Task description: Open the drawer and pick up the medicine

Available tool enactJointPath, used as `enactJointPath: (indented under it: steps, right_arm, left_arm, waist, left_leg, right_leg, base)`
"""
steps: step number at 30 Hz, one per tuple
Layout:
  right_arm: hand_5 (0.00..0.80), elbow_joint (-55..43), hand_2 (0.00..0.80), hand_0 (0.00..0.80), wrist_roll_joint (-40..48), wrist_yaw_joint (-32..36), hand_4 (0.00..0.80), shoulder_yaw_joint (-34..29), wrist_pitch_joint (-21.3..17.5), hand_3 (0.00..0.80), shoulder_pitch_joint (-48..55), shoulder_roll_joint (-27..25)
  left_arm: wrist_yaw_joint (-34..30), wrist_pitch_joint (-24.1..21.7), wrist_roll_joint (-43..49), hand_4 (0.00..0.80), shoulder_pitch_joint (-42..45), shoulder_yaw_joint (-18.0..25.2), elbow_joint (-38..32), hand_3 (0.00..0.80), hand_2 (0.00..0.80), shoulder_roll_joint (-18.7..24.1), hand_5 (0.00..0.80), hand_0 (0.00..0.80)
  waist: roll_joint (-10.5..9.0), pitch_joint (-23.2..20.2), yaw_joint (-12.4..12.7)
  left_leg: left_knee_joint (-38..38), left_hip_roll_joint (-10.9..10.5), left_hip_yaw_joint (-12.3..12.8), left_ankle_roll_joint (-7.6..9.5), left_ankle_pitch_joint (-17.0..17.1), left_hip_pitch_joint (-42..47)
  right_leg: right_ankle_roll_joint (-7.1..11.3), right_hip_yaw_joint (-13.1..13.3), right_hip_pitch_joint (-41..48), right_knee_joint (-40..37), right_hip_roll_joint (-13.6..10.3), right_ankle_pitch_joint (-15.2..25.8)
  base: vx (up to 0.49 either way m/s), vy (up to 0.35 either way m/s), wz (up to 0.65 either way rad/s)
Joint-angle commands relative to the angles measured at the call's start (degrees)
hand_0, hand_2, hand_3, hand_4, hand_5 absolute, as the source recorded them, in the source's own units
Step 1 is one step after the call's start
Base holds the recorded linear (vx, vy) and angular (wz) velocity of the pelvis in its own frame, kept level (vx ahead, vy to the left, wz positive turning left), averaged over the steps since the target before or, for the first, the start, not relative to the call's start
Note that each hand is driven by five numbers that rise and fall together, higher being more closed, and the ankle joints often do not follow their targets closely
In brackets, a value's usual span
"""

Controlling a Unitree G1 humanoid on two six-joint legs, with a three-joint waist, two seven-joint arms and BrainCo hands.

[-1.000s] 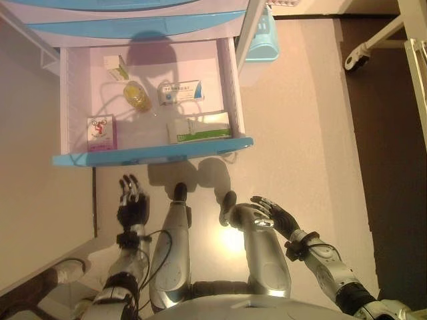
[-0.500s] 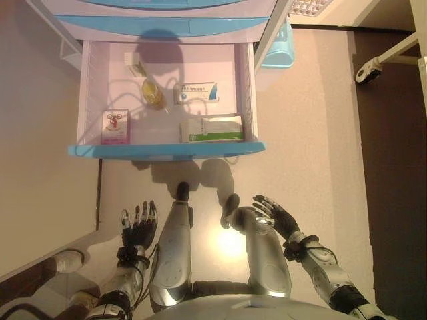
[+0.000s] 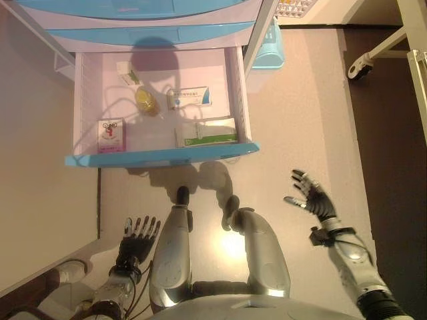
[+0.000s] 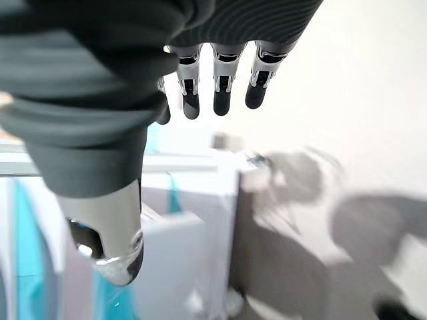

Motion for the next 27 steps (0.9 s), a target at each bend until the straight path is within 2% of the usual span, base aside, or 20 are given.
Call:
enactJointPath:
  steps: [1,3,9,16,21,27]
  right_arm:
    - [0.000,-8.8,0.000,0.000,-6.6,-2.8,0.000,-3.8,-5.5,0.000,0.7,-5.6]
    - [0.000,-11.6,0.000,0.000,-10.2,-3.7,0.000,-5.0,-5.4,0.000,-0.9,-7.9]
    - [0.000,-18.4,0.000,0.000,-21.3,-7.4,0.000,-4.8,-1.0,0.000,-10.4,-16.1]
    - [0.000,-19.5,0.000,0.000,-24.3,-3.1,0.000,0.7,5.2,0.000,-27.6,-22.9]
    - [0.000,-17.6,0.000,0.000,-25.9,-1.4,0.000,5.8,9.4,0.000,-36.7,-25.2]
    - [0.000,-13.8,0.000,0.000,-28.2,-0.4,0.000,11.7,12.2,0.000,-43.7,-24.7]
  left_arm:
    - [-1.1,-2.8,2.8,0.000,6.0,-0.7,-2.4,0.000,0.000,0.8,0.000,0.000]
    - [-0.3,-4.9,4.9,0.000,6.1,-0.7,-1.9,0.000,0.000,0.9,0.000,0.000]
    - [0.5,-8.2,8.1,0.000,5.3,-1.2,-0.5,0.000,0.000,1.4,0.000,0.000]
    - [3.5,-10.6,11.3,0.000,4.6,-2.0,-0.4,0.000,0.000,2.0,0.000,0.000]
    - [3.9,-11.2,13.0,0.000,5.1,-2.1,-1.1,0.000,0.000,2.4,0.000,0.000]
    - [5.3,-11.6,16.4,0.000,5.5,-2.7,-2.0,0.000,0.000,3.0,0.000,0.000]
  waist:
    - [2.11,-4.6,-0.7]
    - [2.14,-4.6,-0.6]
    - [2.17,-4.3,0.8]
    - [2.49,-4.1,3.8]
    - [2.72,-3.9,5.9]
    - [3.07,-3.4,8.1]
  left_leg:
    - [-6.9,-2.1,5.4,4.63,-2.3,3.5]
    - [-7.0,-2.2,5.6,4.65,-2.4,3.6]
    - [-7.9,-2.5,5.5,4.75,-2.5,3.8]
    - [-8.7,-3.0,4.6,4.66,-2.5,4.1]
    - [-8.7,-3.6,3.7,4.69,-2.4,4.0]
    - [-8.6,-4.2,2.5,4.76,-2.2,3.7]
  right_leg:
    - [5.77,-0.6,-1.7,5.5,-1.3,3.5]
    - [5.99,-0.5,-1.6,4.9,-1.4,3.8]
    - [6.32,-0.5,-0.6,2.8,-1.5,4.2]
    - [6.31,-1.5,0.8,1.0,-2.0,4.3]
    - [5.91,-2.3,1.8,0.0,-2.2,3.8]
    - [5.53,-3.4,2.8,-1.0,-2.6,3.4]
  base:
    - [0.010,0.053,-0.06]
    - [0.010,0.046,-0.10]
    - [0.002,0.008,-0.05]
    - [0.005,0.005,0.05]
    - [0.022,-0.005,0.10]
    - [0.023,-0.017,0.13]
